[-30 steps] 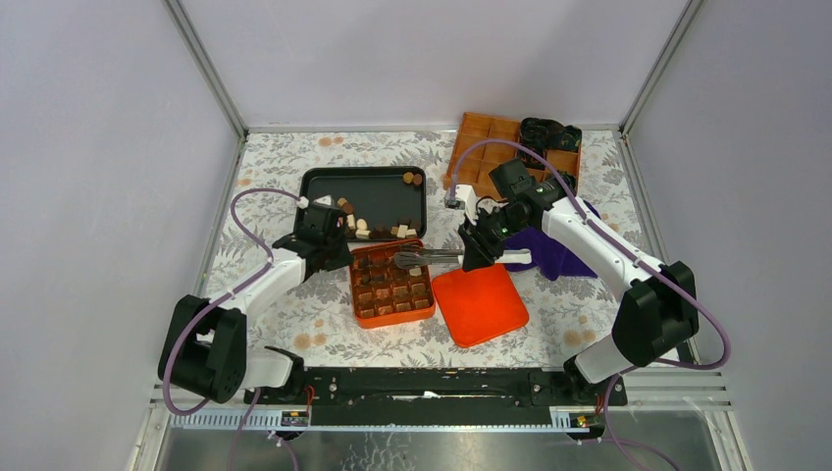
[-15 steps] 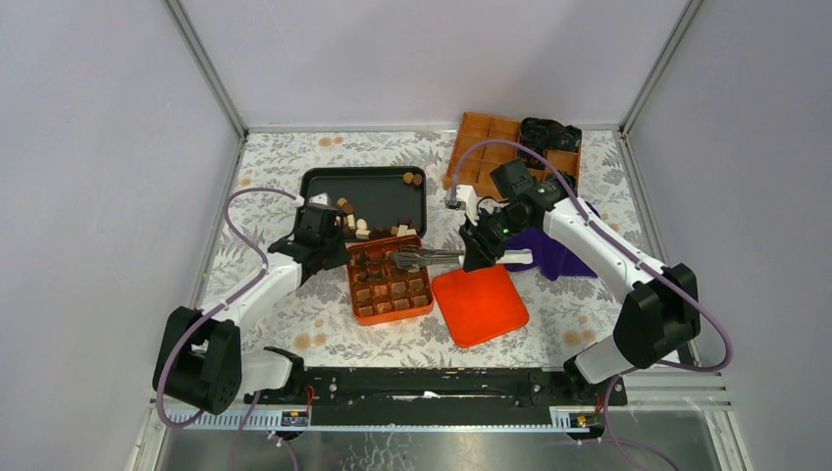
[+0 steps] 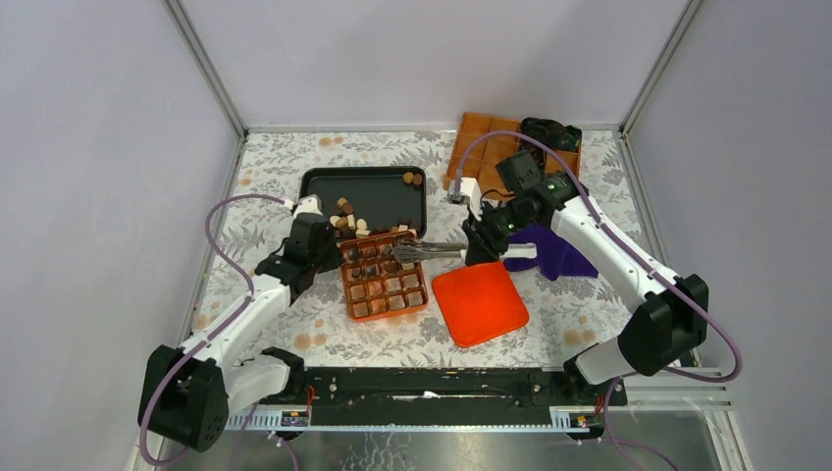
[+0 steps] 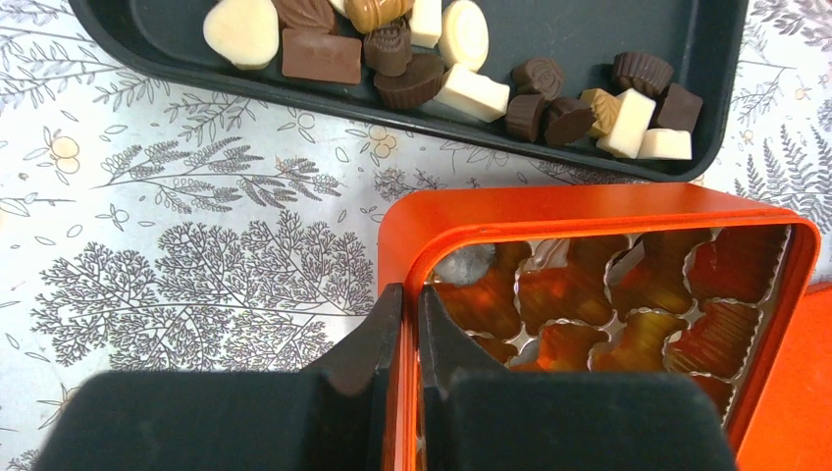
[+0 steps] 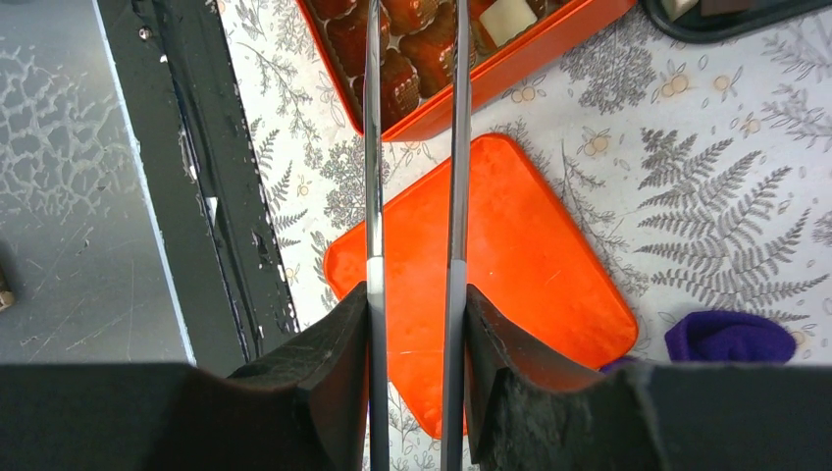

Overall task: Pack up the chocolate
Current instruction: Pick up the packing box from the center of the board, then place the packing box at the center of the board.

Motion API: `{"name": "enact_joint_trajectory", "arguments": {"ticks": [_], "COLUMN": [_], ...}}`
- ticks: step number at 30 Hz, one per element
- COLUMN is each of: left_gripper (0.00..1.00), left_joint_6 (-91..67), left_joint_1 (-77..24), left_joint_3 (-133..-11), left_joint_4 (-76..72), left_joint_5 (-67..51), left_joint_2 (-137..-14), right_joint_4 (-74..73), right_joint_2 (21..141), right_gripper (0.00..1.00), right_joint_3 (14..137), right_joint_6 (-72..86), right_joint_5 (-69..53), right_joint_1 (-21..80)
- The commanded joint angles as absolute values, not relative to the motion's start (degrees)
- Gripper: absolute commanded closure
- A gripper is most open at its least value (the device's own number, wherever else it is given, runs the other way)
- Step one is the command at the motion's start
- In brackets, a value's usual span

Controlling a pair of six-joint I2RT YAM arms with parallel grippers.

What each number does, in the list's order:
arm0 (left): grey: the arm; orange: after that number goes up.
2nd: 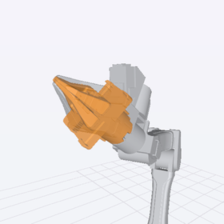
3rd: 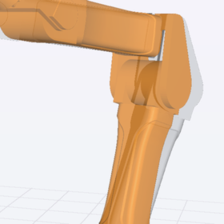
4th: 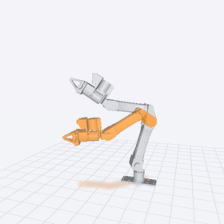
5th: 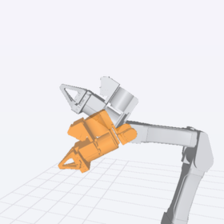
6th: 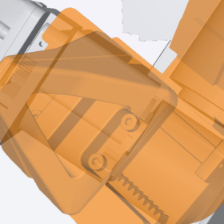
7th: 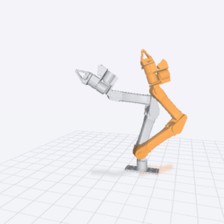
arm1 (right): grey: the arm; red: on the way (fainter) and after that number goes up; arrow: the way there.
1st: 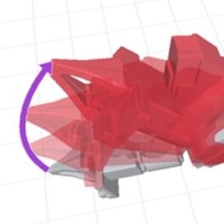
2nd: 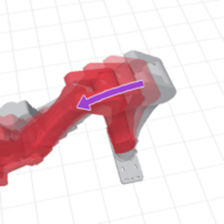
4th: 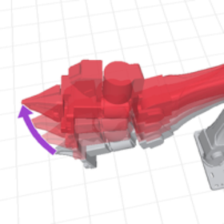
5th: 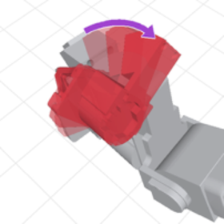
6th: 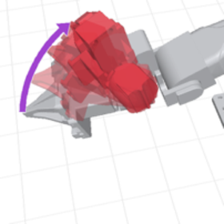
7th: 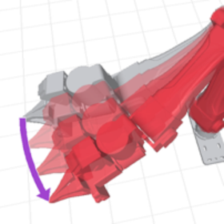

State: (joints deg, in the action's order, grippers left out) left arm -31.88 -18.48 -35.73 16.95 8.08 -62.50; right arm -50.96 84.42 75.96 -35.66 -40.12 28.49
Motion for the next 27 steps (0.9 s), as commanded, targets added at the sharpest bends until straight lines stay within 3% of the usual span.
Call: {"name": "enact_joint_trajectory", "arguments": {"ticks": [1, 12, 27], "left_gripper": [1.00, 1.00, 1.00], "left_joint_6": [-31.2, -28.9, -33.5], "left_joint_1": [-19.8, -21.5, -21.5], "left_joint_3": [-34.9, -33.2, -36.2], "left_joint_4": [8.3, 4.7, 11.1], "left_joint_5": [11.9, 13.4, 10.1], "left_joint_2": [-58.2, -54.5, -68.3], "right_joint_4": [-53.0, -54.9, -49.3], "right_joint_2": [83.3, 83.1, 84.6], "right_gripper": [0.90, 0.90, 0.89], "right_joint_3": [81.4, 82.2, 76.7], "right_joint_6": [-37.2, -39.1, -42.6], "right_joint_5": [-42.4, -41.4, -28.3], "right_joint_1": [28.3, 28.4, 34.3]}}
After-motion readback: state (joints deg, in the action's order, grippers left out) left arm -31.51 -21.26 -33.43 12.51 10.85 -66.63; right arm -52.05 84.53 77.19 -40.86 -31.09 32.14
